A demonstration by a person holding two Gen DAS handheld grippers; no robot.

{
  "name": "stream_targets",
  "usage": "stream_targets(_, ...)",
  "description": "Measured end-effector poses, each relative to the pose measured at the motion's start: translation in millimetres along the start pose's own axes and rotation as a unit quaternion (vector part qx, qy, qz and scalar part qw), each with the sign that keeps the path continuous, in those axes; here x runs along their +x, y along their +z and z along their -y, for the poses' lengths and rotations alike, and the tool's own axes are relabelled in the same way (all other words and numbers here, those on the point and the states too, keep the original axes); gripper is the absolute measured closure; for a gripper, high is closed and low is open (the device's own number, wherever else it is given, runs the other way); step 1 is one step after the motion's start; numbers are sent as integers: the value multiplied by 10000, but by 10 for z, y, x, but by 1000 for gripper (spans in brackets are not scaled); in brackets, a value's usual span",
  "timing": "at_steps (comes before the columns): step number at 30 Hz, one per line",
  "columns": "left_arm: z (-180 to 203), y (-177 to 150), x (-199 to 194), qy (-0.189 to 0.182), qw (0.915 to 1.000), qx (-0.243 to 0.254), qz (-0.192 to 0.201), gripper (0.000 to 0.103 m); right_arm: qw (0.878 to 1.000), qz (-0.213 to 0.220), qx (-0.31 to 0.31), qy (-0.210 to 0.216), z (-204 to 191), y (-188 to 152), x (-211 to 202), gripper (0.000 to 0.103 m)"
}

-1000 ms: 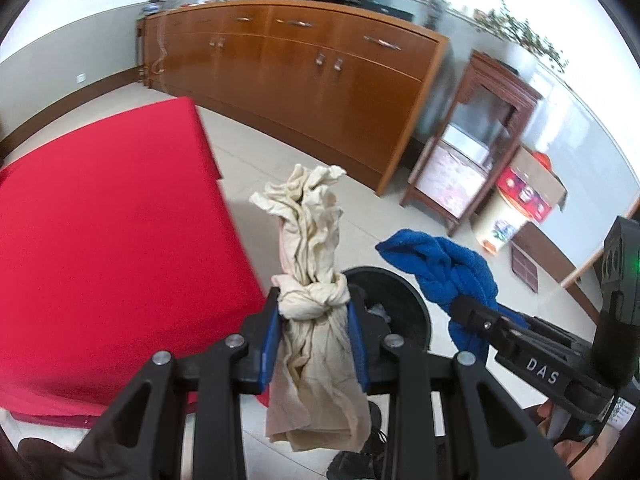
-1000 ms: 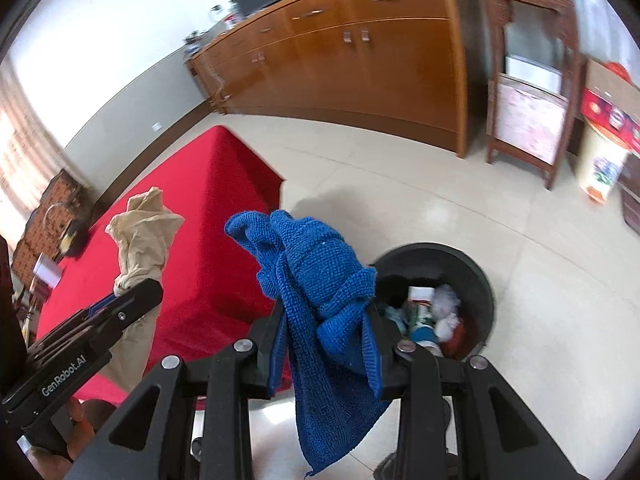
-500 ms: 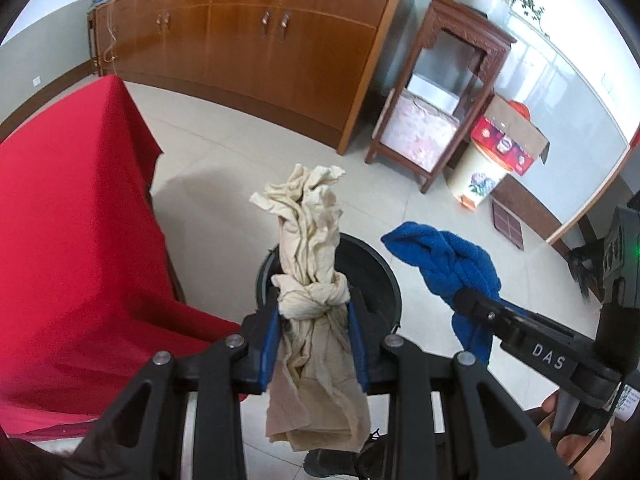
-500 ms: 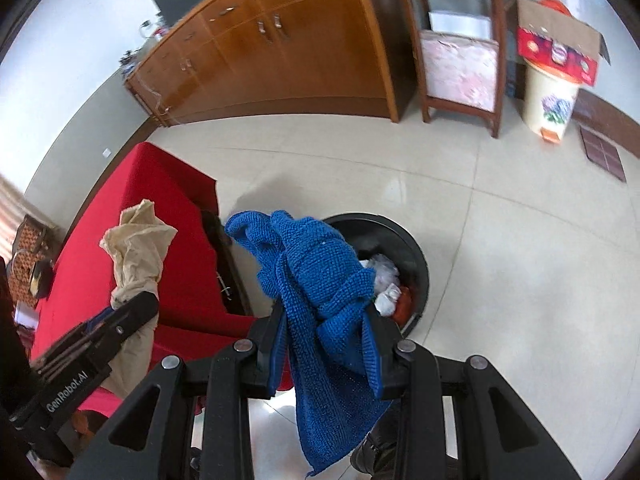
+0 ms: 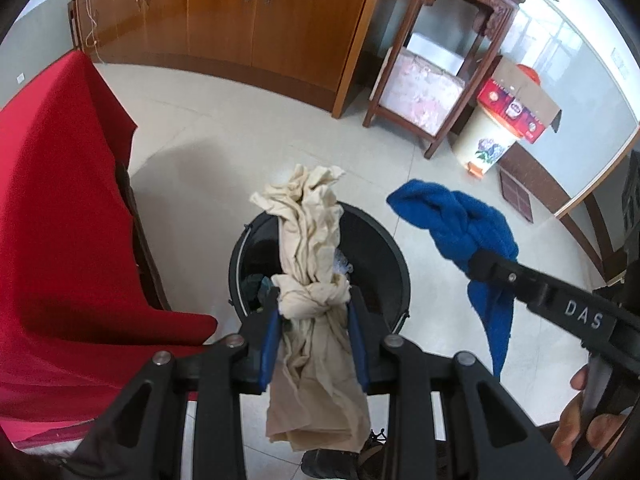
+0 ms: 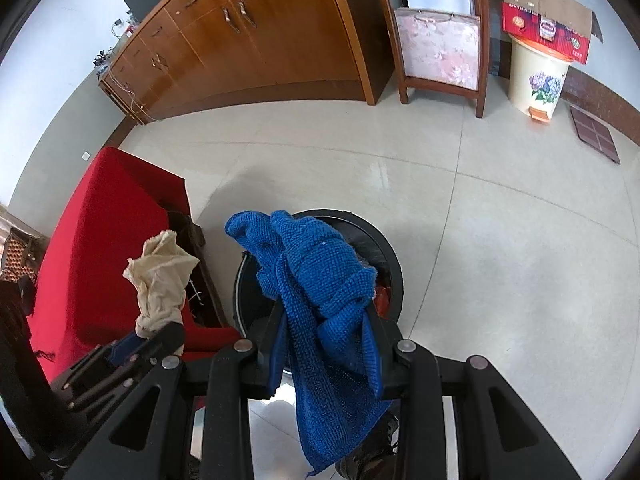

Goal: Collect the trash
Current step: 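Open the left tool over the bin while the right tool releases the blue towel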

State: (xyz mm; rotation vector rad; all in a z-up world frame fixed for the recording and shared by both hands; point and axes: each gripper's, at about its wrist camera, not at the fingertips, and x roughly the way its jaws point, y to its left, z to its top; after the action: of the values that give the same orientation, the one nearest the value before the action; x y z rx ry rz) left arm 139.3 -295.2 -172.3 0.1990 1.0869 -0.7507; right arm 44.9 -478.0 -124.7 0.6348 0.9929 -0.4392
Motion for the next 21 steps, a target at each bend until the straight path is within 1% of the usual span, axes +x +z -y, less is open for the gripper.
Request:
stream_targets(10,12,50,451,127,9992,-115,-360,70,9985,-527,13,-158,136,145,608,68)
stream_targets(15,1,75,603,177,9984,-194,-503,69,9976,-638,-90,-241,95,217,828,66)
stream_targets(19,-4,95,699,211,9978,-203,-589,66,9967,-726,-147,-341,54,261,971,59)
stream_targets(20,-4,108,733,235,9977,-195,-610,65,9964,-751,-152,-359,59,268,994,53)
stream_targets(21,-10,110,753,262,9975,-198,-632,62,9961,-770,-161,-392,56,263,1018,47)
